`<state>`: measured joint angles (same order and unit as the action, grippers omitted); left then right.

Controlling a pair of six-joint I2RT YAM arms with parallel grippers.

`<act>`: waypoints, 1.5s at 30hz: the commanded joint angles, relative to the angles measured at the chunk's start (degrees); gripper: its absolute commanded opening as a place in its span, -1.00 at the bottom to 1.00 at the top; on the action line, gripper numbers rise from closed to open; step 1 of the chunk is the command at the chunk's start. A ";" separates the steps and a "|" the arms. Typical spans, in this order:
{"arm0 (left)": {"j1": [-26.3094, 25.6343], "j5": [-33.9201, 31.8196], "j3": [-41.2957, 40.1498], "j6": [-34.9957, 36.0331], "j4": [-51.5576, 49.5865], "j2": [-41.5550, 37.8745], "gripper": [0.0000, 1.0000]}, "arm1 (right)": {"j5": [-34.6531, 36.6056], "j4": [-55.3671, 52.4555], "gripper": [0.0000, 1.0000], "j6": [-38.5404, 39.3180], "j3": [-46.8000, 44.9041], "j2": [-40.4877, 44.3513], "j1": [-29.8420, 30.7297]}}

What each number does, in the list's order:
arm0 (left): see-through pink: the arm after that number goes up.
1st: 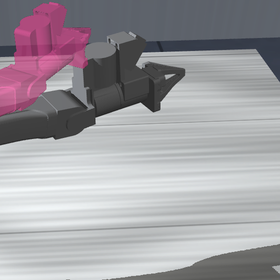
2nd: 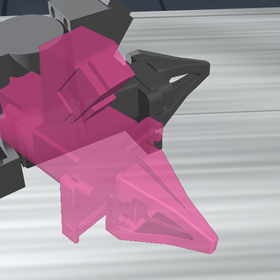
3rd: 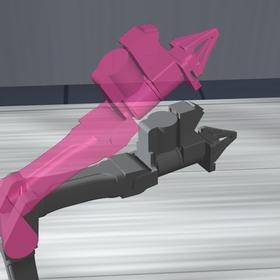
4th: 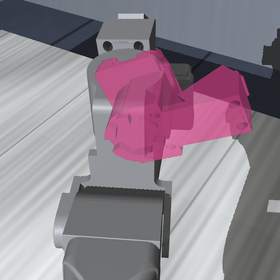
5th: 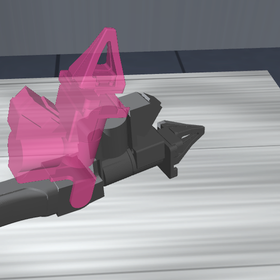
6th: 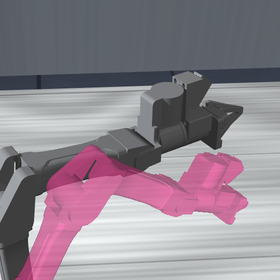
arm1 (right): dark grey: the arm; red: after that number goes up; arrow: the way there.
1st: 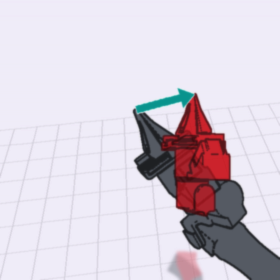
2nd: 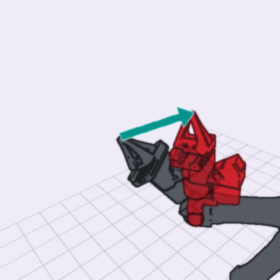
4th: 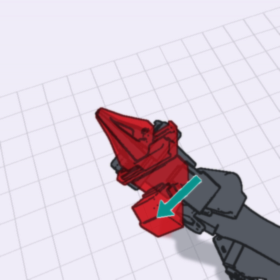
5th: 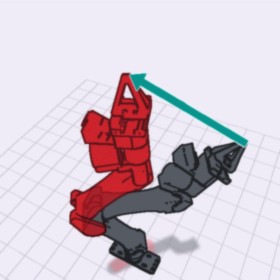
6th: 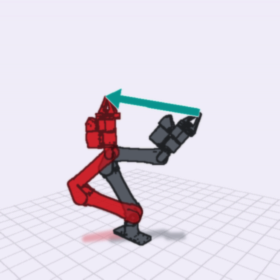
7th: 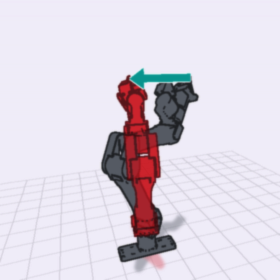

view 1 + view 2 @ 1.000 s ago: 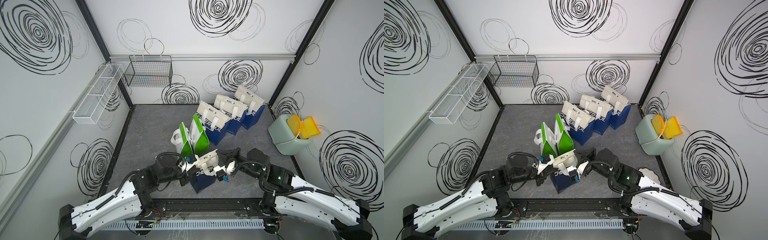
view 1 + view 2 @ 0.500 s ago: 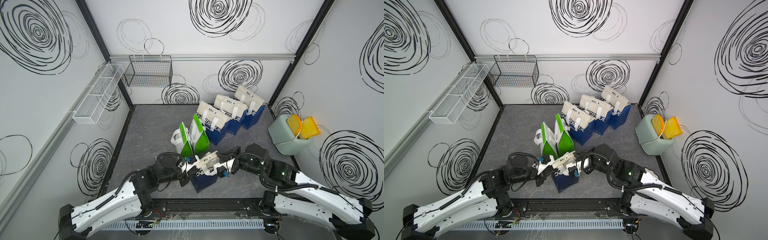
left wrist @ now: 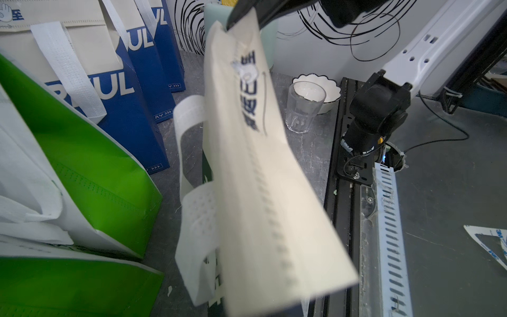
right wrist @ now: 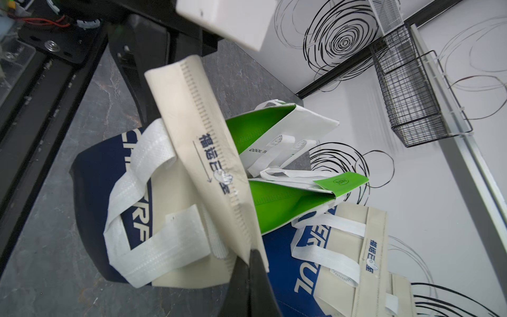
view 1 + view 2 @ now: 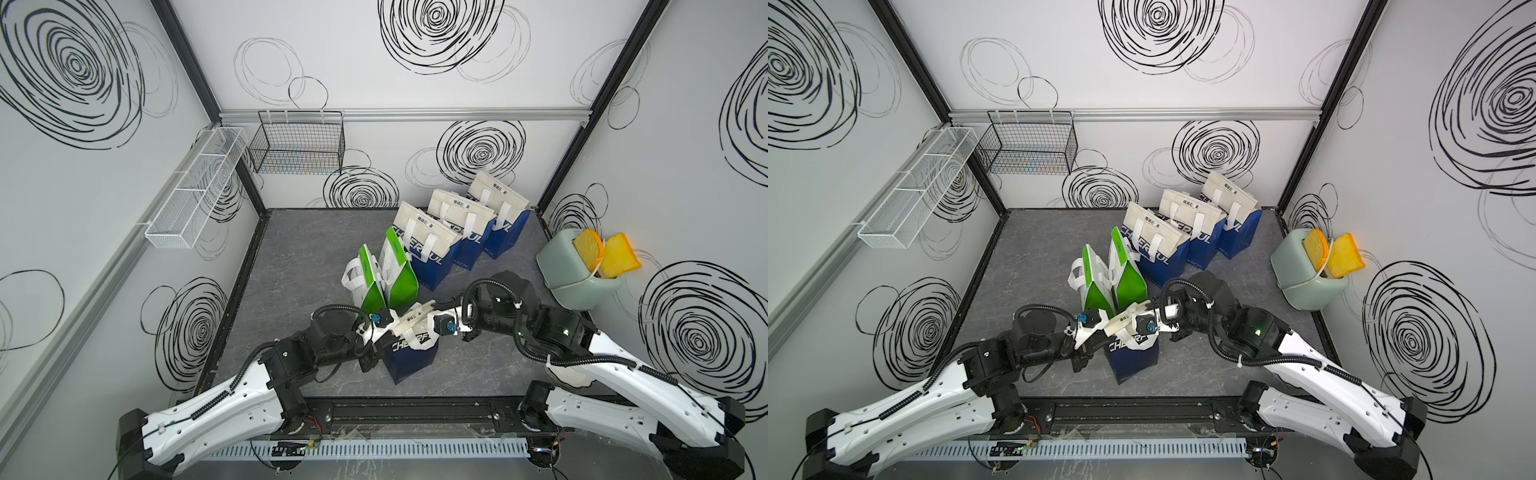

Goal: Open the takeout bag
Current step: Open the takeout bag at the center of the board.

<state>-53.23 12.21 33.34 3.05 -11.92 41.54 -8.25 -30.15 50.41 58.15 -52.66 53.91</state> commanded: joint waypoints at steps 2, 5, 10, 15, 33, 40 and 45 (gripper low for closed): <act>0.32 -1.38 0.67 1.17 0.42 0.47 -1.00 | -8.04 0.16 -1.00 -5.81 5.38 -0.40 -1.01; 0.30 -1.50 0.55 1.17 0.50 0.38 -1.00 | -9.28 -1.16 -1.00 -8.16 6.98 -1.20 -2.16; 0.41 -1.55 0.50 1.26 0.41 0.47 -1.00 | -13.44 -3.20 -1.00 -11.39 9.30 -2.68 -4.97; 0.41 -1.57 0.41 1.22 0.41 0.49 -1.00 | -16.36 -3.71 -1.00 -13.39 10.05 -3.14 -6.66; 0.41 -2.34 0.45 1.19 -0.29 1.33 -1.00 | -23.00 -5.53 -1.00 -21.73 14.11 -6.14 -12.65; 0.38 -2.23 0.43 1.18 -0.38 1.87 -1.00 | -26.38 -5.95 -1.00 -24.78 14.45 -6.66 -14.78; 0.37 -2.28 0.50 1.26 -0.73 2.41 -1.00 | -27.76 -6.42 -1.00 -26.53 14.80 -7.58 -16.11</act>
<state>-53.19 10.39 33.45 3.27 -8.27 43.33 -32.12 -40.80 26.41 68.77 -60.95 38.92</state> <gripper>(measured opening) 0.068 0.045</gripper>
